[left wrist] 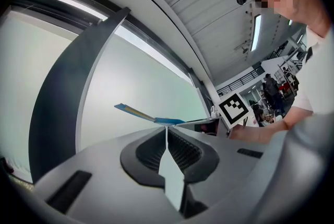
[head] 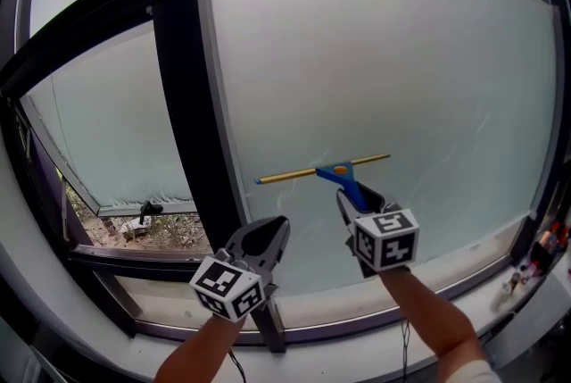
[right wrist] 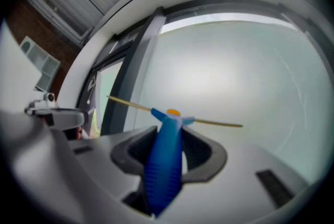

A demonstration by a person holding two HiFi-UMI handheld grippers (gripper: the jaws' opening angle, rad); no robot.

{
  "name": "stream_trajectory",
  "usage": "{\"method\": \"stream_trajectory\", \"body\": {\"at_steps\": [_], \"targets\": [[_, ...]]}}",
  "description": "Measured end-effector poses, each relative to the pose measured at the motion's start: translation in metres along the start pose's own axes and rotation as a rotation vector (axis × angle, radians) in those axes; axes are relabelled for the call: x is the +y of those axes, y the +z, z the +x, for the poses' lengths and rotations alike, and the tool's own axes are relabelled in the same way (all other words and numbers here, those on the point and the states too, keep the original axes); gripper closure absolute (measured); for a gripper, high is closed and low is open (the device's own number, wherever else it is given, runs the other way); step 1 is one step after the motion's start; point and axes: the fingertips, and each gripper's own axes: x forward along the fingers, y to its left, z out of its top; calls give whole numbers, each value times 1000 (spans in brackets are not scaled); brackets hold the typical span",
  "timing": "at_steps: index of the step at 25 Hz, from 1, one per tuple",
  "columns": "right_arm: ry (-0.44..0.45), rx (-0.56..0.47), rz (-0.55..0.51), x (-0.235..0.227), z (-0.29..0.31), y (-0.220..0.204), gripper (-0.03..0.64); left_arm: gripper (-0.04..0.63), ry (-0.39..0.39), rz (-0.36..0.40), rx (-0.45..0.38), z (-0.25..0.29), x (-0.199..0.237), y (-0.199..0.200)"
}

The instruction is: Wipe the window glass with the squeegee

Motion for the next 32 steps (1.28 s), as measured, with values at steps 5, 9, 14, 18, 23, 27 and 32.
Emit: {"method": "stream_trajectory", "body": {"at_steps": [5, 9, 14, 18, 23, 27, 32], "targets": [[-97, -113, -97, -4, 34, 80, 462, 561, -15, 26, -20, 18, 14, 18], [-145, -198, -186, -3, 63, 147, 462, 561, -11, 60, -38, 36, 22, 37], [-166, -248, -202, -6, 102, 212, 462, 561, 43, 105, -57, 55, 45, 62], [-207, -314, -255, -10, 124, 267, 462, 561, 91, 138, -73, 69, 60, 81], [-227, -351, -299, -6, 144, 321, 462, 561, 132, 171, -84, 84, 77, 103], [-247, -360, -319, -3, 161, 360, 462, 561, 159, 197, -93, 95, 87, 121], [-322, -350, -313, -10, 172, 393, 462, 561, 166, 224, -85, 105, 91, 130]]}}
